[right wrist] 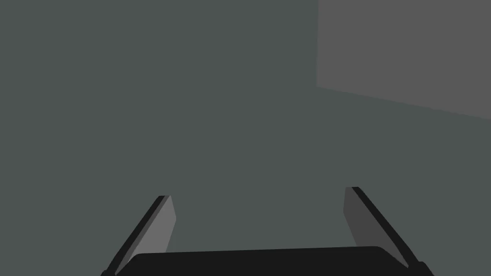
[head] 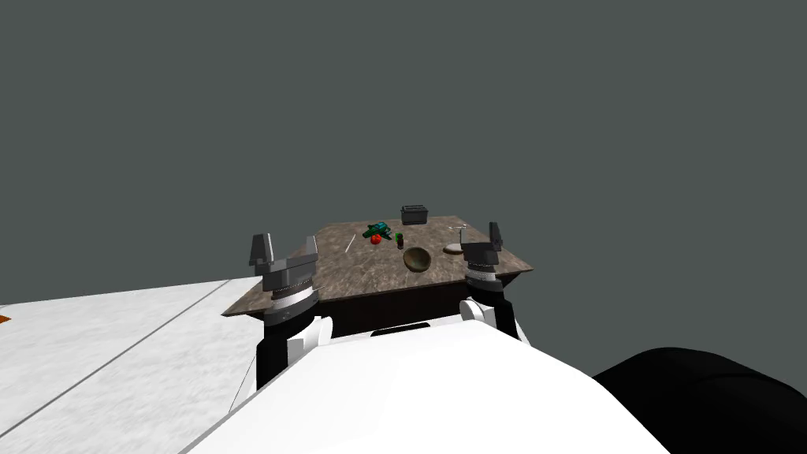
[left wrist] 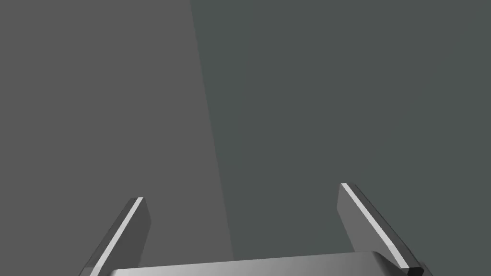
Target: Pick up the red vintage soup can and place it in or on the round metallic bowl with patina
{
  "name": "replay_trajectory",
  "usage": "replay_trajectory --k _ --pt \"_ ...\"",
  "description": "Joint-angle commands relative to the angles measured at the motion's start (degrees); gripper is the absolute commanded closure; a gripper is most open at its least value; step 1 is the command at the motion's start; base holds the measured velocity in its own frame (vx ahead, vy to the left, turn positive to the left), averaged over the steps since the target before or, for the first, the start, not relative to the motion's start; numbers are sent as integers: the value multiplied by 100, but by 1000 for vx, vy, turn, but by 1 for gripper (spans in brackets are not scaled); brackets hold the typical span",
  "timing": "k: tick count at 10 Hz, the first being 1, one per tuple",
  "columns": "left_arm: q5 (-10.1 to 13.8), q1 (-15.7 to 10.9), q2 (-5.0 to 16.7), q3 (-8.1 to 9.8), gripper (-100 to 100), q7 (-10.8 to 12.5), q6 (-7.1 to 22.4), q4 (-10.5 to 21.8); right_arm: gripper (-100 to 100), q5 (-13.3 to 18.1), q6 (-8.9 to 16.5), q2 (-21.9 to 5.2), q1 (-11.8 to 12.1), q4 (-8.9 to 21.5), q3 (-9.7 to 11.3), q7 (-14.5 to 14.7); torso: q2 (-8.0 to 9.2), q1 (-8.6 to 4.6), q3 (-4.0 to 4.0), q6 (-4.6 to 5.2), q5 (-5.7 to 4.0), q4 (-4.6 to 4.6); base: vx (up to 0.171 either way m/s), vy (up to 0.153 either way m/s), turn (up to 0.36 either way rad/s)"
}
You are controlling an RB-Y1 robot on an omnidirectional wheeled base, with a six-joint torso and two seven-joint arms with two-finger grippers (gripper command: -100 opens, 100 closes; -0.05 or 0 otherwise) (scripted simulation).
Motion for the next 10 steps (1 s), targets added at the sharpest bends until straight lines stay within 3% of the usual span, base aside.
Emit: replay_trajectory --k 1,5,9,10 --pt "0 0 0 0 0 0 0 0 -100 71 81 -192 -55 94 2 20 0 0 0 0 0 0 -18 60 55" --pt "0 0 -2 -2 0 0 0 0 -100 429 504 -727 -330 601 4 122 7 71 5 -2 16 2 -22 167 87" --pt "0 -1 -2 -2 0 0 0 0 -100 858 1085 -1242 -749 1255 46 278 8 69 4 -1 17 2 -18 184 100" --pt "0 0 -1 -2 0 0 0 0 -100 858 1085 -1242 -749 1329 46 278 5 66 3 -1 15 1 5 121 37"
